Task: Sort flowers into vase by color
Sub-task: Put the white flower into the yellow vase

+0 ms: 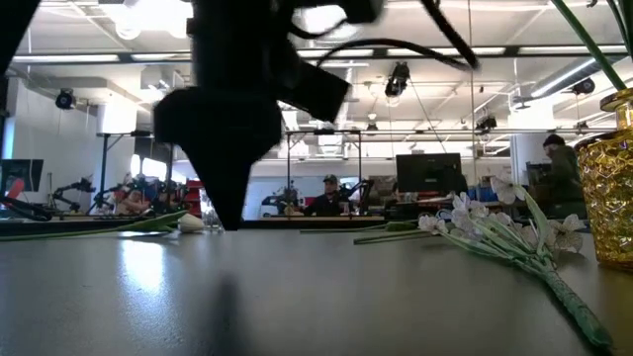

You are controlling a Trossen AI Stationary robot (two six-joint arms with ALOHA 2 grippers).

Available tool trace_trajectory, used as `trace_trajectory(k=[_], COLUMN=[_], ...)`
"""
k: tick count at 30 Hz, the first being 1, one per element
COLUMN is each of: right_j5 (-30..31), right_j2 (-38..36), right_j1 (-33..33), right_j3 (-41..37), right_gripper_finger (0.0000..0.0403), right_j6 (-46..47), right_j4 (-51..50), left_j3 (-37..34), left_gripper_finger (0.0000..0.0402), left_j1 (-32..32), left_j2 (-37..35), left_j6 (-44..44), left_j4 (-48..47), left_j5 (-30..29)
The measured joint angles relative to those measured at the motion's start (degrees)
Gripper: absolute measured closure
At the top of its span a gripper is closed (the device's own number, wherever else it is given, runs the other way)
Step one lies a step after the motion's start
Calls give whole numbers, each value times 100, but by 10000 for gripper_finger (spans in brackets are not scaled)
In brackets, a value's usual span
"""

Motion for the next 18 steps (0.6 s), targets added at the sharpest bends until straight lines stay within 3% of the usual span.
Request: trace_trajectory(k=[4,8,14,18], right_j5=[2,2,35,48], right_j2=[0,2,4,23], right_j1=[-1,-1,1,0], right_j3=[0,0,-1,-1], right_gripper_finger=[394,394,394,394], right_j6=[-6,-4,-4,13], right_j4=[0,2,23,24], left_j3=[-1204,-1905,-2178,-2306], left_gripper_finger=[327,327,327,327], left_j1=[69,110,104,106], left_j2=[-890,-1509,-1757,-1663], left_j6=[-253,-1049,-2578,-3186], left_j4=[1026,1992,3809,5345], left_j5=[351,764,903,592])
